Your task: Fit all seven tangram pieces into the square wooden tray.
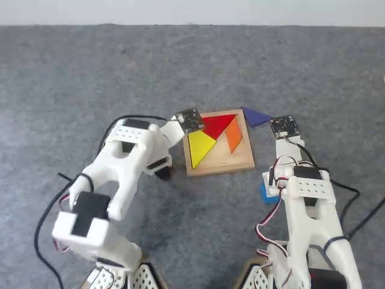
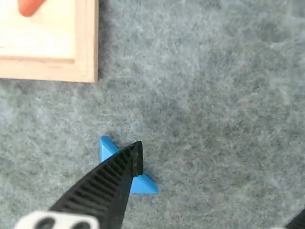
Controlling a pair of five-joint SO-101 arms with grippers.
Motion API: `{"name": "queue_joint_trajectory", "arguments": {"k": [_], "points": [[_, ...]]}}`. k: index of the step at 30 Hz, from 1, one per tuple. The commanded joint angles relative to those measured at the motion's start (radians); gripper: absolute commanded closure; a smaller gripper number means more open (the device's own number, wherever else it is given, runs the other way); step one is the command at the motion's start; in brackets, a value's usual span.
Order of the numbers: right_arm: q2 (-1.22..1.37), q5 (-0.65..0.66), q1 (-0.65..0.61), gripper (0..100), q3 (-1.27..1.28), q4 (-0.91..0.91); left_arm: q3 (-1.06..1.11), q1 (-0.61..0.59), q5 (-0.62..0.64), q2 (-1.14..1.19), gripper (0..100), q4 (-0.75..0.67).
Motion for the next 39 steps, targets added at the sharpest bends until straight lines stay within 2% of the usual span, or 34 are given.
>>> {"name": "queue_joint_trajectory", "arguments": {"k": [1,7,12,18,29,35,39], "points": [[-0.025,-0.002,0.008,49.1,-0.006,-0.012,-0.088,0.005,-0.003,0.051,77,0.023],[-0.025,-0.002,0.008,49.1,-0.006,-0.012,-0.136,0.012,-0.003,0.089,77,0.057],[-0.024,-0.002,0.005,49.1,-0.006,-0.012,-0.133,0.012,-0.003,0.089,86,0.069],[-0.024,-0.002,0.005,49.1,-0.006,-0.012,-0.136,0.015,-0.005,0.084,91,0.100],[-0.024,-0.002,0.004,49.1,-0.006,-0.012,-0.317,0.025,0.066,0.083,92,0.227],[-0.024,-0.002,0.004,49.1,-0.006,-0.012,-0.458,0.126,0.227,0.086,92,0.313],[-0.024,-0.002,0.004,49.1,-0.006,-0.012,-0.509,0.222,0.417,0.094,92,0.322]]}}
